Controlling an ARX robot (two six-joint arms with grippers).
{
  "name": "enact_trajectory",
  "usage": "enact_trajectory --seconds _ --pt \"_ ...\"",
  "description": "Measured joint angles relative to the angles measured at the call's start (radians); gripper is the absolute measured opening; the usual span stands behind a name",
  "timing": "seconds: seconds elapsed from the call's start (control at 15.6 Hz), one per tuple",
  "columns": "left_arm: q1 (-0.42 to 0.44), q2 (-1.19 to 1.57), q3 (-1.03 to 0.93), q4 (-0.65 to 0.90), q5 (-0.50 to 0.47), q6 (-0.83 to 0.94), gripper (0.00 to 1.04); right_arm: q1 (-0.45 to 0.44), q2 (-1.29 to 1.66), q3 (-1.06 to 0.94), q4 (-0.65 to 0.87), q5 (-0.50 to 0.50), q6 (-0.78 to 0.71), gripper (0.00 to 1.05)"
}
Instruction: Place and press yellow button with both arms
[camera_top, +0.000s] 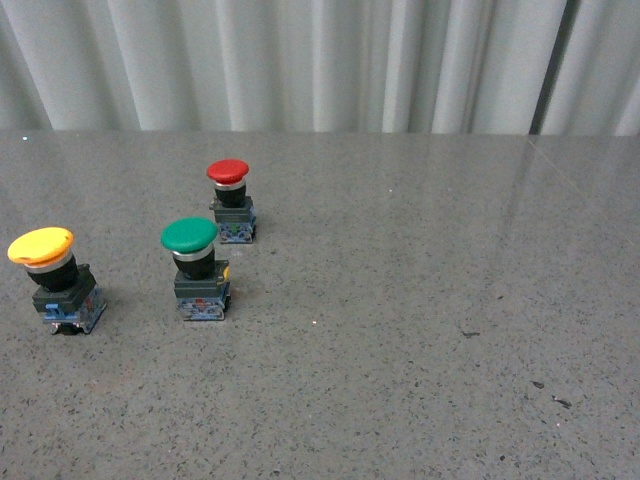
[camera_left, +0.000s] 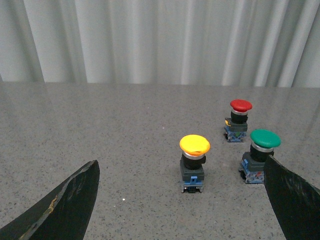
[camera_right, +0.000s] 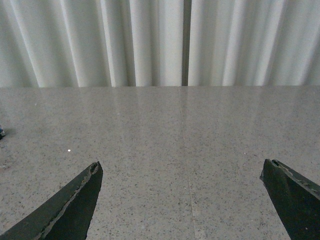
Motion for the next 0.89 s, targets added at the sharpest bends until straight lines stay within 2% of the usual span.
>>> enact_trajectory --seconds 0.89 --pt "0.0 0.0 0.0 0.0 0.0 0.0 0.98 0.0 0.0 0.0 0.0 0.0 0.0 0.98"
